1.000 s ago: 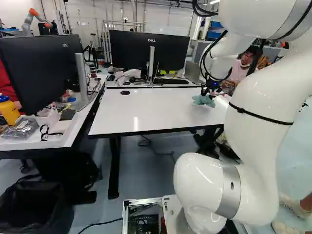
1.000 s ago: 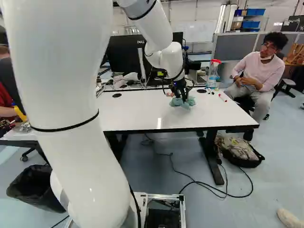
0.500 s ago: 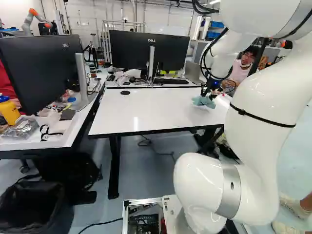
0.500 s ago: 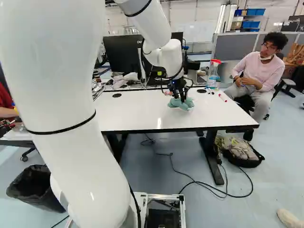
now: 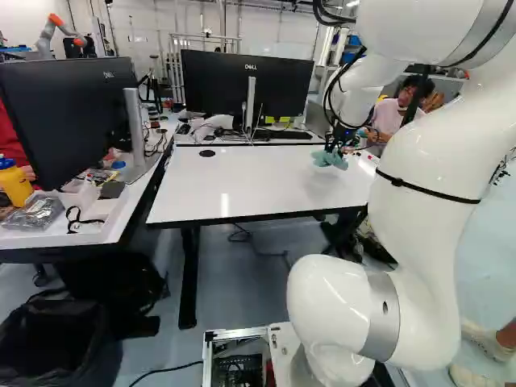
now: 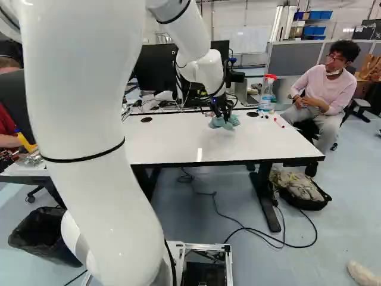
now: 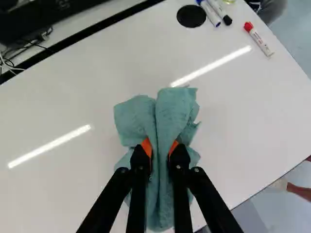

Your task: Clean the table with the green towel

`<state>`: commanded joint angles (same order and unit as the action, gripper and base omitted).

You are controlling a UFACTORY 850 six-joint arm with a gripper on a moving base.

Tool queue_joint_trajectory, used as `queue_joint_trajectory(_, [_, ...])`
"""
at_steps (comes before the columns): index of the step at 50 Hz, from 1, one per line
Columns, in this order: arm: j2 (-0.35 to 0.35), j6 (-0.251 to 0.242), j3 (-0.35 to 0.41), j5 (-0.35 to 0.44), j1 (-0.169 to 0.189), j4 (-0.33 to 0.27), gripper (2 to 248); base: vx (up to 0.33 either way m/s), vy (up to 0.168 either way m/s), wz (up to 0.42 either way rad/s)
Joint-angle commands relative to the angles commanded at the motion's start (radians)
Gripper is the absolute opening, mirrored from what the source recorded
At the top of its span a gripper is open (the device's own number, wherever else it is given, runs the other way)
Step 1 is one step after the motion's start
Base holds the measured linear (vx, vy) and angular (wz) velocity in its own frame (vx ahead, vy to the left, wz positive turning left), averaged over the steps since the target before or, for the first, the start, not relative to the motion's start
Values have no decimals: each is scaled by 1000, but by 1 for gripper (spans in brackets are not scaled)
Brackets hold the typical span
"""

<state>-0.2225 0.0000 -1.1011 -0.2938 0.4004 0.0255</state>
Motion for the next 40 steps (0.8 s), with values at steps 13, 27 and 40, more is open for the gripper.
queue_joint_trajectory(13, [-23,0,-27,99,-41,0,55,0,0,0])
queue_joint_trajectory(27, [-42,0,-48,103,-85,0,55,0,0,0])
queue_joint_trajectory(40, [-54,0,-63,103,-125,0,55,0,0,0])
